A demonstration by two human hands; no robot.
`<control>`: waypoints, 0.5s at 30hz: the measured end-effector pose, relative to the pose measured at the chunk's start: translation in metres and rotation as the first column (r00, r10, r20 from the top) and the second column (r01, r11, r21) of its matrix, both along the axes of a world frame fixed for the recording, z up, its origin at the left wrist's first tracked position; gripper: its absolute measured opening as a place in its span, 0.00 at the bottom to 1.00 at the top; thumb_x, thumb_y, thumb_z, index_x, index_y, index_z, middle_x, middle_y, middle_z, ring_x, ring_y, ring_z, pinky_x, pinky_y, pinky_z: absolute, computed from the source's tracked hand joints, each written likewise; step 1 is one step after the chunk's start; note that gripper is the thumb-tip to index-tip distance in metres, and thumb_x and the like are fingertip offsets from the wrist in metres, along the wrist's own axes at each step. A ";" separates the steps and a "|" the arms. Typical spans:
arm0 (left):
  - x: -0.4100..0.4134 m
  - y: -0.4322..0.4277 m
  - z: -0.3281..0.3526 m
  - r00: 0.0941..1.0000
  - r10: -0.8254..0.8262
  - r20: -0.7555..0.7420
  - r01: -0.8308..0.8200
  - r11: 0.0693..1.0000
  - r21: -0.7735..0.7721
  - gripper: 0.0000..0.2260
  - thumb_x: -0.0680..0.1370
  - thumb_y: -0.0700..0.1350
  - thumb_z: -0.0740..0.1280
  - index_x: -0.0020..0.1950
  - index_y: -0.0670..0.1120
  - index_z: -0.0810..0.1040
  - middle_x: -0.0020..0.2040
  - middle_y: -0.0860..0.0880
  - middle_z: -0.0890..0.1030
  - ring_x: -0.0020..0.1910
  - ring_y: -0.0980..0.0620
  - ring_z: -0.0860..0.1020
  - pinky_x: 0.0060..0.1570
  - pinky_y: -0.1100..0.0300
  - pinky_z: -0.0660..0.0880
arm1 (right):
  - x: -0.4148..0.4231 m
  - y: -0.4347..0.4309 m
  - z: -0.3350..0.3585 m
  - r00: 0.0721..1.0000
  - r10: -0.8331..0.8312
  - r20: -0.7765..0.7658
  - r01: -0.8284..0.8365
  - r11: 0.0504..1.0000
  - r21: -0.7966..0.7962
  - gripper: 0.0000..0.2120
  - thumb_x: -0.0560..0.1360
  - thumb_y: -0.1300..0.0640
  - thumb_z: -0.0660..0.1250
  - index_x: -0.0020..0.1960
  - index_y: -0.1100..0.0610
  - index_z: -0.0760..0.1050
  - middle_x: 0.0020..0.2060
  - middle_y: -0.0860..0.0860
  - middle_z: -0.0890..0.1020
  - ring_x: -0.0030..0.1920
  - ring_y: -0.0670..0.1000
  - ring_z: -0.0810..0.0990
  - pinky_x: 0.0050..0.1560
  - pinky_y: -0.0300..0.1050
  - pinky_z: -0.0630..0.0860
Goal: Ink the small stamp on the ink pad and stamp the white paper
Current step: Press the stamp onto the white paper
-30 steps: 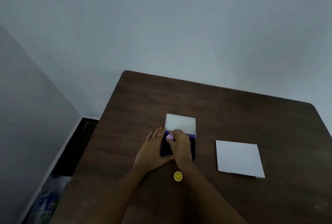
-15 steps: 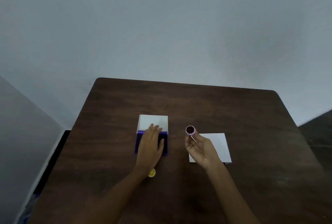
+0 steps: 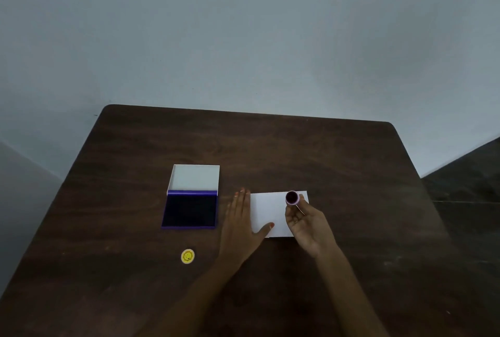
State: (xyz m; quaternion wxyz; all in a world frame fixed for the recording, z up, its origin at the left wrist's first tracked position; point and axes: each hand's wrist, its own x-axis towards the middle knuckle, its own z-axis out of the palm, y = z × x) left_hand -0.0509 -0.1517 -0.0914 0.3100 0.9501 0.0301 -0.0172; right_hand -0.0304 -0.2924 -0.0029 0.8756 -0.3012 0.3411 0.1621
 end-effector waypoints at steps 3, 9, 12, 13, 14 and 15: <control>0.003 -0.004 -0.004 1.000 0.007 -0.007 -0.007 0.998 0.066 0.42 0.70 0.68 0.59 0.74 0.49 0.44 0.77 0.48 0.49 0.75 0.51 0.48 0.70 0.55 0.41 | 0.008 0.000 -0.007 0.999 0.048 -0.017 -0.048 0.998 -0.040 0.05 0.74 0.63 0.62 0.46 0.61 0.76 0.43 0.56 0.80 0.45 0.50 0.79 0.37 0.40 0.81; 0.005 -0.006 -0.010 1.000 -0.007 -0.013 0.009 0.985 0.174 0.43 0.69 0.71 0.55 0.73 0.49 0.42 0.77 0.48 0.48 0.75 0.50 0.46 0.70 0.53 0.38 | 0.024 0.007 -0.025 0.991 0.125 -0.050 -0.133 0.970 -0.202 0.04 0.73 0.61 0.64 0.42 0.59 0.77 0.42 0.55 0.81 0.46 0.50 0.79 0.42 0.43 0.75; 0.006 -0.005 -0.013 1.000 -0.011 -0.015 0.013 0.982 0.188 0.43 0.68 0.71 0.54 0.73 0.50 0.43 0.77 0.48 0.47 0.75 0.51 0.46 0.69 0.53 0.37 | 0.032 0.011 -0.036 0.982 0.181 -0.051 -0.188 0.928 -0.322 0.04 0.72 0.61 0.65 0.40 0.56 0.78 0.41 0.53 0.82 0.46 0.48 0.80 0.42 0.41 0.75; 0.006 -0.005 -0.014 1.000 -0.009 -0.016 0.012 0.982 0.191 0.43 0.68 0.72 0.54 0.73 0.50 0.43 0.77 0.48 0.47 0.75 0.51 0.46 0.69 0.53 0.36 | 0.034 0.012 -0.039 0.979 0.199 -0.039 -0.200 0.920 -0.337 0.04 0.72 0.61 0.66 0.40 0.55 0.79 0.42 0.52 0.82 0.46 0.48 0.80 0.42 0.40 0.75; 0.006 -0.005 -0.014 1.000 -0.007 -0.021 0.010 0.982 0.187 0.43 0.68 0.72 0.54 0.73 0.50 0.43 0.77 0.49 0.48 0.75 0.51 0.47 0.69 0.54 0.36 | 0.036 0.014 -0.041 0.976 0.217 -0.027 -0.212 0.913 -0.349 0.04 0.72 0.61 0.65 0.41 0.55 0.79 0.43 0.53 0.82 0.46 0.48 0.80 0.42 0.40 0.76; 0.006 -0.005 -0.015 1.000 -0.003 -0.025 0.007 0.984 0.180 0.44 0.67 0.73 0.54 0.73 0.50 0.43 0.77 0.49 0.48 0.75 0.52 0.47 0.69 0.54 0.36 | 0.037 0.015 -0.044 0.967 0.254 -0.017 -0.240 0.888 -0.393 0.04 0.72 0.61 0.65 0.45 0.55 0.78 0.47 0.54 0.81 0.47 0.48 0.79 0.43 0.40 0.77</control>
